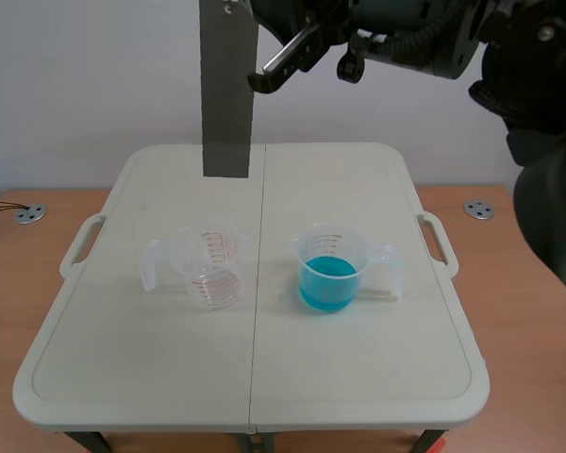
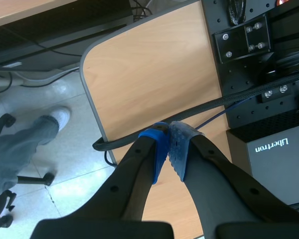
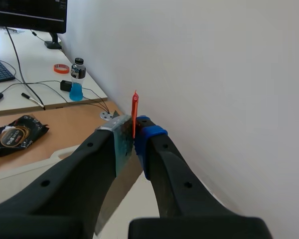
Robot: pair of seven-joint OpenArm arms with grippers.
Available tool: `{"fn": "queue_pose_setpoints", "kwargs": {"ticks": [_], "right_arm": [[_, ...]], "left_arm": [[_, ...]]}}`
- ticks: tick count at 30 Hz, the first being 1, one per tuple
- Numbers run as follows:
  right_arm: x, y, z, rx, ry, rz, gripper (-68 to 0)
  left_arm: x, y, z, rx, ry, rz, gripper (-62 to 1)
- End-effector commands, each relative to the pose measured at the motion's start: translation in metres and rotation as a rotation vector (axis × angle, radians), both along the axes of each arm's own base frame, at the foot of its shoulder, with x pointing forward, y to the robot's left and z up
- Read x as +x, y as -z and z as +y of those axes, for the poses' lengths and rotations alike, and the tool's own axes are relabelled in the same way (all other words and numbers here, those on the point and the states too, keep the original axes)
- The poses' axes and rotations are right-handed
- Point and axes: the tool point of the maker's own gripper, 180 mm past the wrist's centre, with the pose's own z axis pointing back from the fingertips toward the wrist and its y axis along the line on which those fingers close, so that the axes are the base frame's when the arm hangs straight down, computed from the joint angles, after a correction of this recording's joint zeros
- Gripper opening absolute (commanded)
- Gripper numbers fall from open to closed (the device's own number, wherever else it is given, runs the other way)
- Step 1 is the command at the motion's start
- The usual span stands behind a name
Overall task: Hold the metal plate by the orange handle, dip it into the blue solution, take it out and point at it, then put the plate back in the beaker on the left.
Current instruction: 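Put the plate into the left beaker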
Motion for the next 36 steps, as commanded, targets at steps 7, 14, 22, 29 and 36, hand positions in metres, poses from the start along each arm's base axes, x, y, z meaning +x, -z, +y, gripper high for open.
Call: {"fn": "queue_pose_setpoints", "kwargs": {"ticks": [7, 14, 22, 29, 36], "right_arm": [[0.013, -0.007, 0.019, 0.038, -0.051, 0.013, -66.2], [0.017, 0.003, 0.036, 0.024, -0.088, 0.054, -66.2], [0.012, 0.018, 0.054, 0.011, -0.134, 0.101, -66.2], [0.007, 0.027, 0.064, -0.009, -0.162, 0.118, -66.2], [0.006, 0.027, 0.065, -0.010, -0.167, 0.118, -66.2]], "left_arm": [[0.003, -0.002, -0.004, -0.013, -0.001, -0.010, -59.2], [0.003, -0.002, -0.004, -0.012, -0.001, -0.010, -59.2], [0.003, -0.002, -0.004, -0.012, -0.001, -0.008, -59.2], [0.003, -0.002, -0.004, -0.013, -0.005, -0.008, -59.2], [0.004, -0.001, -0.004, -0.013, -0.005, -0.010, -59.2]]}}
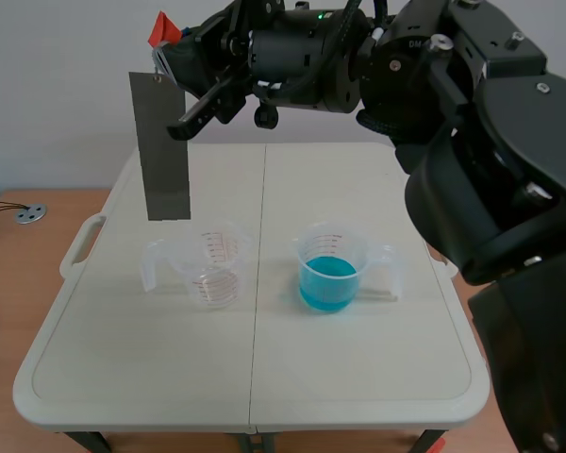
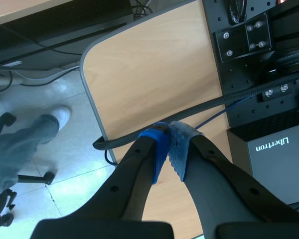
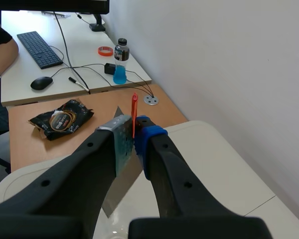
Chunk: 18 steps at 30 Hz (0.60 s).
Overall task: Hold the metal plate by the orange handle, dip it into the blue solution, take it out and point at it, then put the plate back in the beaker on the left.
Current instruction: 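Put the plate into the left beaker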
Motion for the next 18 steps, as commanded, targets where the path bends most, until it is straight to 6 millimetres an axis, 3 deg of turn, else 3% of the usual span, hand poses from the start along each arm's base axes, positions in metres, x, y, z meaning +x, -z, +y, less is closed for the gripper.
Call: {"fn": "queue_pose_setpoints", "kwargs": {"ticks": [1, 11, 18], "right_arm": [[-0.001, -0.017, 0.004, 0.030, -0.021, -0.037, -66.2], [0.000, -0.014, 0.003, 0.023, -0.018, -0.033, -66.2], [0.004, -0.001, 0.003, 0.024, -0.016, 0.006, -66.2]], "left_arm": [[0.005, -0.002, -0.004, -0.015, -0.005, -0.016, -59.2], [0.005, -0.002, -0.004, -0.015, -0.005, -0.016, -59.2], [0.005, -0.002, -0.004, -0.014, -0.004, -0.016, -59.2]]}}
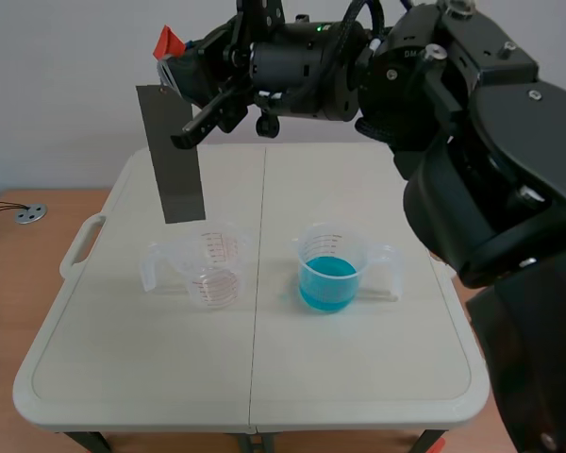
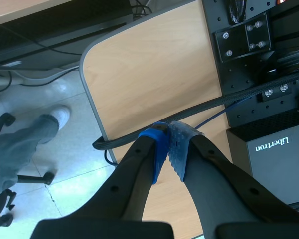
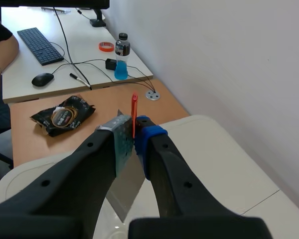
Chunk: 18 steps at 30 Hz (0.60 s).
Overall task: Hold the metal plate by the orange handle, dip it into the blue solution, take it out and point at it, then put the plate back in the beaker on the left.
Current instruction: 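Put the plate into the left beaker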
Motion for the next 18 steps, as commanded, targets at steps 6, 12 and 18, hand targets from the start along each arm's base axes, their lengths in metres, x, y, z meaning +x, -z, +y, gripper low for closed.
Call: {"fn": "queue_pose_setpoints", "kwargs": {"ticks": [6, 12, 18], "right_arm": [[0.004, -0.001, 0.004, 0.048, -0.017, 0.012, -66.2], [0.008, 0.018, 0.003, 0.043, -0.011, 0.066, -66.2], [0.011, 0.033, 0.001, 0.034, -0.002, 0.095, -66.2]], "left_arm": [[0.008, -0.002, -0.005, -0.018, -0.005, -0.026, -59.2], [0.012, -0.001, -0.003, -0.009, 0.005, -0.025, -59.2], [0.017, 0.000, -0.003, -0.010, 0.004, -0.038, -59.2]]}}
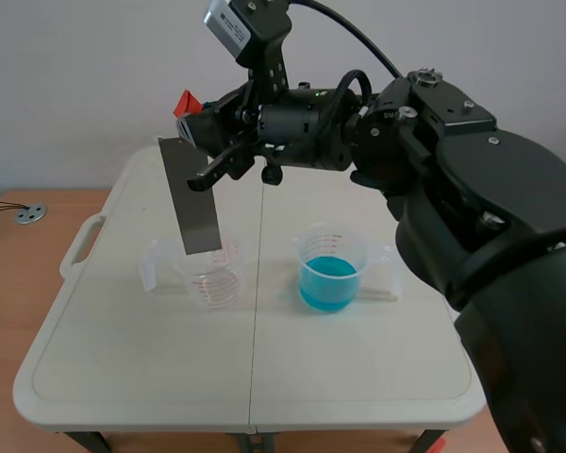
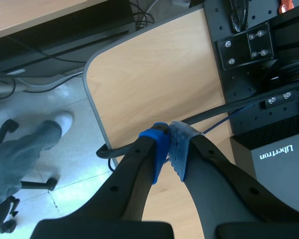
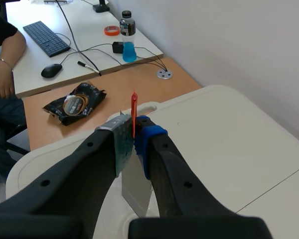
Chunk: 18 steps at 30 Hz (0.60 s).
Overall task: Hold the metal plate by the orange handle, dip it into the blue solution, take it out and point at it, then put the plate back in the beaker on the left.
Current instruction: 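Put the plate into the left beaker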
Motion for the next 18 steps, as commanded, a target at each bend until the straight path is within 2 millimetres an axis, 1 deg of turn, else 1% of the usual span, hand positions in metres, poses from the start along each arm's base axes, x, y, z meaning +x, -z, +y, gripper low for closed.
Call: {"fn": "queue_pose_setpoints", "kwargs": {"ticks": [1, 9, 18], "right_arm": [[0.003, -0.015, 0.004, 0.032, -0.014, -0.036, -66.2], [0.006, 0.014, 0.001, 0.005, -0.002, 0.023, -66.2], [0.006, 0.032, -0.001, 0.020, 0.006, 0.069, -66.2]], "left_arm": [[0.006, -0.002, -0.004, -0.016, -0.005, -0.022, -59.2], [0.009, -0.001, -0.004, -0.011, -0.005, -0.022, -59.2], [0.011, -0.002, -0.004, -0.014, -0.007, -0.031, -59.2]]}}
